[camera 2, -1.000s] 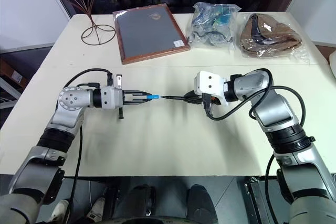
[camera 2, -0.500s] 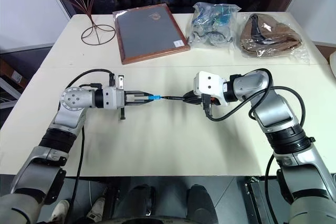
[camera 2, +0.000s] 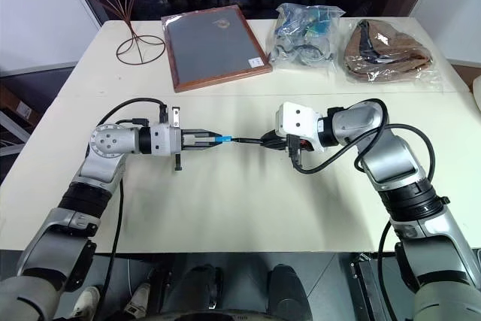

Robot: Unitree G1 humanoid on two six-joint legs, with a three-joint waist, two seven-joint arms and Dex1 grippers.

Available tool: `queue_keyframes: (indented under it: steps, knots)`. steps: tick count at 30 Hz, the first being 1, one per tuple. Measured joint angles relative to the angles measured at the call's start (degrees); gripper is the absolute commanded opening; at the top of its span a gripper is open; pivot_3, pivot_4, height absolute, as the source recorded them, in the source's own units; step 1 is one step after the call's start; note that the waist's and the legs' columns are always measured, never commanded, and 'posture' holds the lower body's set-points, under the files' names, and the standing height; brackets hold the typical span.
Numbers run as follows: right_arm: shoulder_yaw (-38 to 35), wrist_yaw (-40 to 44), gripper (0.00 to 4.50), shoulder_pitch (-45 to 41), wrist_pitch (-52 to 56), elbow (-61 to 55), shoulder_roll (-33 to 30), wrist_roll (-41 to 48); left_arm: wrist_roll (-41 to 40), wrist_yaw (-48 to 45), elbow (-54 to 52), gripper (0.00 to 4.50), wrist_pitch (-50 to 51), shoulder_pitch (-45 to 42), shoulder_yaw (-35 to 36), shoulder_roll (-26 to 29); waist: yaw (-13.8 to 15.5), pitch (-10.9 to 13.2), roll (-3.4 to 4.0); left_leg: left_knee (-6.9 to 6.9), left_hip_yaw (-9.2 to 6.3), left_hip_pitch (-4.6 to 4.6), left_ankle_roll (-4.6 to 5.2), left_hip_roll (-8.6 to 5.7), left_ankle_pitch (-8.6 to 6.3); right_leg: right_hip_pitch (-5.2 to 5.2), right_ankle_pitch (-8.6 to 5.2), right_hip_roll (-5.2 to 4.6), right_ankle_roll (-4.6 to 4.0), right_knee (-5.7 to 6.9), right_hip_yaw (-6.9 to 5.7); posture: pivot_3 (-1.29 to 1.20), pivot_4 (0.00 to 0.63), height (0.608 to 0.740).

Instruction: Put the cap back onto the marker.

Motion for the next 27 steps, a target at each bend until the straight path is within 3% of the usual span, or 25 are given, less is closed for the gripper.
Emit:
queue_keyframes:
  steps: [27]
  knots:
    - [3.0, 0.6, 0.06, -0.7, 1.7, -0.9, 1.1, -3.0, 3.0, -1.2, 3.5, 0.0, -6.2, -0.6, -0.7, 0.0, 0.0, 0.0, 0.0, -0.01, -0.01, 0.0, 0.0, 0.0, 0.0, -0.01, 0.0, 0.0, 0.0, -0.02, -0.01, 0.0, 0.15, 0.74]
